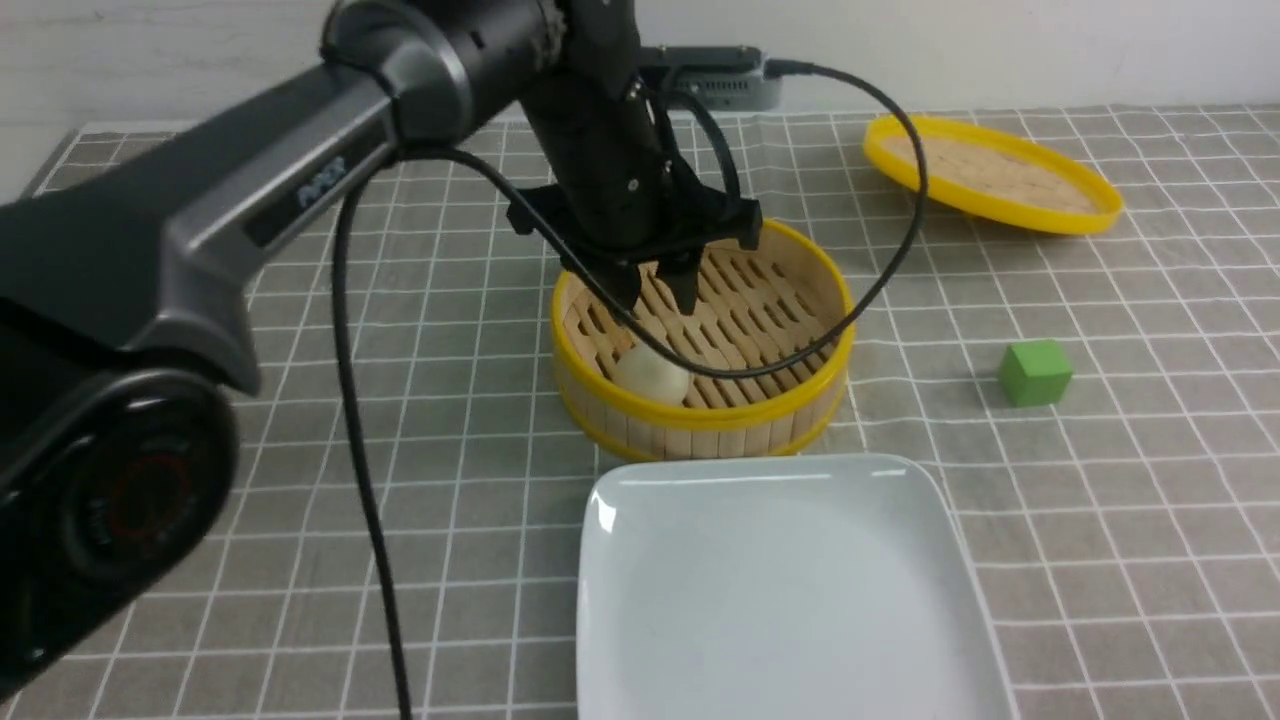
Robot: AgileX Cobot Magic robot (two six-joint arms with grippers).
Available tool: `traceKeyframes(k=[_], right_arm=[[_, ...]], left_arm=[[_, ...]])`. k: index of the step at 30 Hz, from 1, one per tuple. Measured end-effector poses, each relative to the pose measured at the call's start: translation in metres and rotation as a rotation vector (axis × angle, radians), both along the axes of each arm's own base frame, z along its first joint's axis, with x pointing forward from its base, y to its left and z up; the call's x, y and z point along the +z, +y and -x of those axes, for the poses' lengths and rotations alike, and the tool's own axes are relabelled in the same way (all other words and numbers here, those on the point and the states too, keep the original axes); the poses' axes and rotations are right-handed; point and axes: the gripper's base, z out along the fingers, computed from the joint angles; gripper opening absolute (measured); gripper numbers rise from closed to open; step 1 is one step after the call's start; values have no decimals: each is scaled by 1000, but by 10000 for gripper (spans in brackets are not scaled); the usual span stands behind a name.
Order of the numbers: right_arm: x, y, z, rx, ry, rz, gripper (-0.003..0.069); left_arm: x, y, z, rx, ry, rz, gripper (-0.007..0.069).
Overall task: Put the steamed buns into the plate on the grey tablecloth.
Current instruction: 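Reach into the bamboo steamer and grasp a bun with the left gripper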
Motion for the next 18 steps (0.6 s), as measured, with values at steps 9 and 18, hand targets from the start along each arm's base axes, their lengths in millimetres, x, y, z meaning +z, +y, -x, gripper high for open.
traceKeyframes(k=[9, 18], right_arm=[[0, 0, 0, 0, 0, 0, 239], [0, 0, 0, 0, 0, 0, 239]], left_arm=[[-39, -6, -12, 13, 79, -64, 440], [-59, -2, -23, 12, 32, -149, 183]])
